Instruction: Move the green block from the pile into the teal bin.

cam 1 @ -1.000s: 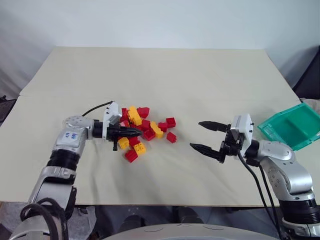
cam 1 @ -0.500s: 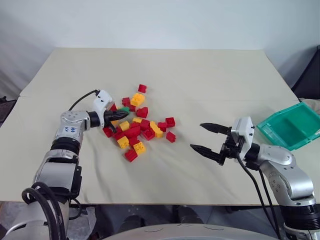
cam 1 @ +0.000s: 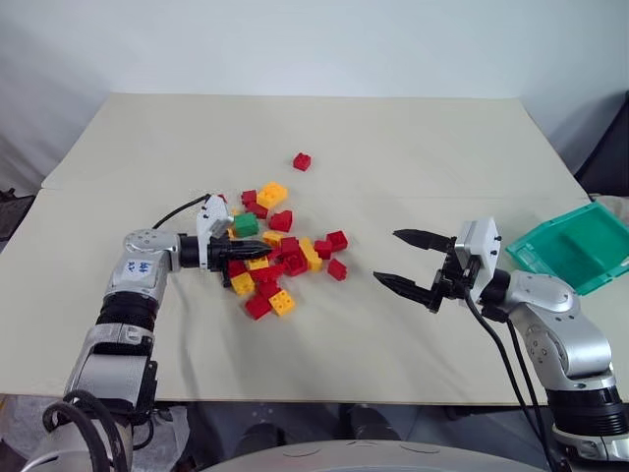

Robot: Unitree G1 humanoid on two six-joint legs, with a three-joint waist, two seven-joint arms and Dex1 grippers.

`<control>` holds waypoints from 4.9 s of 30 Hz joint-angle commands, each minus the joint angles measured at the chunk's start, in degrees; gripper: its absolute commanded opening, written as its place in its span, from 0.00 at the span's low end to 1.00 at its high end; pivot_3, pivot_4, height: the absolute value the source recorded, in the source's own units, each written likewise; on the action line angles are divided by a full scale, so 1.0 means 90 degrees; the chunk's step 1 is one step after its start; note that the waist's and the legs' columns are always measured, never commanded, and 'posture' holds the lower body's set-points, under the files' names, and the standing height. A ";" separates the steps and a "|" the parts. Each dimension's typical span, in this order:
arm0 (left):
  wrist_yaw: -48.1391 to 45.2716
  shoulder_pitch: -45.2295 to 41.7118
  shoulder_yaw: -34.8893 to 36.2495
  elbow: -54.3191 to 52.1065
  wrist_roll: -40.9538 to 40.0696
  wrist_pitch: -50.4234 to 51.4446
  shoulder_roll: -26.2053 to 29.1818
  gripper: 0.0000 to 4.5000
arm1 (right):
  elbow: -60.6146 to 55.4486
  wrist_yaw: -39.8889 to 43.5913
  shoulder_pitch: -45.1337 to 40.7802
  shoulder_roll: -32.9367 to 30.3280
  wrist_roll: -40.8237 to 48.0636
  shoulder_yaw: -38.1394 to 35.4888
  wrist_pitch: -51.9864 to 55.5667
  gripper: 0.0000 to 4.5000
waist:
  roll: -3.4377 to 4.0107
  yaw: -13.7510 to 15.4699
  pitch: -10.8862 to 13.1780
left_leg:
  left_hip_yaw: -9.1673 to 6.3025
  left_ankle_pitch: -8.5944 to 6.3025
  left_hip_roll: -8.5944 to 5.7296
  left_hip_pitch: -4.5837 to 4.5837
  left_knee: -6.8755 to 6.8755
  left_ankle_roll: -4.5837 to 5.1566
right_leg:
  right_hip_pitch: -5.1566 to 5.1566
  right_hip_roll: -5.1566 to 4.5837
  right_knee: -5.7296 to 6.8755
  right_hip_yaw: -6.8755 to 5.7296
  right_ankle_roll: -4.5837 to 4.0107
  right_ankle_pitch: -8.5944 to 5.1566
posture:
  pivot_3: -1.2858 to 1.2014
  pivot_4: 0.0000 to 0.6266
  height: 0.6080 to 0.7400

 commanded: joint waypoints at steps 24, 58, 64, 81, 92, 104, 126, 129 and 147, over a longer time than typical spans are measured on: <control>0.1540 -0.0356 -0.0143 -0.1435 0.0479 0.1321 0.1070 0.99 | 0.0595 0.0300 -0.0721 0.0215 -0.0186 0.0220 -0.0464 1.00 | 0.0001 0.0095 0.0001 | -0.0030 0.0000 -0.0009 -0.0033 0.0026 -0.0001 | -0.0011 -0.0016 0.0001 -0.0024 0.0000 0.0000 | 0.52 0.24 1.00; 0.1007 -0.2985 -0.0762 0.3084 0.1842 -0.0696 -0.0004 0.33 | -0.0076 -0.0460 -0.0097 0.0099 -0.0222 -0.0075 -0.0338 1.00 | -0.0008 -0.0005 0.0005 | 0.0019 -0.0004 -0.0028 -0.0042 0.0052 0.0008 | -0.0014 0.0007 0.0014 -0.0012 0.0010 0.0005 | 0.52 0.24 1.00; -0.0332 -0.2656 -0.0052 0.2117 0.0886 -0.0522 -0.0016 0.33 | 0.0039 -0.0389 -0.0117 -0.0112 -0.0155 -0.0313 -0.0321 1.00 | -0.0009 0.0000 0.0008 | 0.0010 -0.0005 -0.0030 -0.0048 0.0052 0.0010 | -0.0015 -0.0002 0.0006 -0.0011 0.0010 0.0006 | 0.52 0.24 1.00; 0.0088 -0.1933 -0.1389 0.0441 0.1069 -0.0584 -0.2424 0.50 | -0.0975 -0.0822 0.1281 -0.0821 0.0124 -0.1745 0.0301 1.00 | -0.0009 0.0123 0.0009 | 0.0023 -0.0008 -0.0032 -0.0036 0.0054 0.0015 | -0.0011 0.0014 -0.0003 0.0024 0.0023 0.0013 | 0.52 0.24 1.00; -0.0333 -0.1733 -0.1303 0.0173 0.0853 -0.0857 -0.2227 0.99 | -0.1476 -0.1146 0.1696 -0.0845 0.0267 -0.1976 0.0556 1.00 | -0.0009 0.0135 0.0010 | 0.0028 -0.0005 -0.0035 -0.0036 0.0055 0.0019 | -0.0008 0.0016 -0.0014 0.0024 0.0026 0.0014 | 0.52 0.24 1.00; -0.0711 -0.1218 0.0008 0.0008 0.0083 -0.0876 -0.0265 0.99 | -0.1675 -0.0506 0.3282 -0.1798 0.0471 -0.3754 0.1355 1.00 | -0.0005 0.0152 0.0012 | 0.0004 -0.0007 -0.0031 -0.0036 0.0053 0.0022 | -0.0006 0.0010 -0.0007 0.0017 0.0026 0.0014 | 0.52 0.24 1.00; -0.0105 0.1157 0.0841 -0.2712 -0.1075 0.0130 0.0272 0.99 | 0.3985 0.0867 -0.3795 -0.0330 -0.2147 0.2345 0.0481 1.00 | 0.0004 0.0006 0.0033 | 0.0002 0.0000 -0.0004 -0.0052 0.0059 0.0017 | -0.0025 -0.0010 0.0010 -0.0006 0.0014 0.0008 | 0.52 0.24 1.00; 0.0078 0.1342 0.0870 -0.2986 -0.1136 0.0191 0.0271 0.99 | 0.5380 0.0883 -0.4591 0.0241 -0.2682 0.2687 0.0291 1.00 | 0.0005 -0.0023 0.0033 | 0.0000 -0.0001 -0.0010 -0.0055 0.0058 0.0018 | -0.0028 -0.0024 0.0005 -0.0006 0.0013 0.0008 | 0.52 0.24 1.00; 0.0353 0.1373 0.0757 -0.3115 -0.1299 0.0211 0.0253 1.00 | 0.3936 0.0831 -0.4237 0.0300 -0.2783 0.1694 0.1237 0.33 | 0.0009 -0.0014 0.0035 | 0.0016 0.0000 -0.0029 -0.0068 0.0049 0.0013 | -0.0060 -0.0097 0.0029 -0.0049 0.0006 0.0004 | 0.52 0.24 1.00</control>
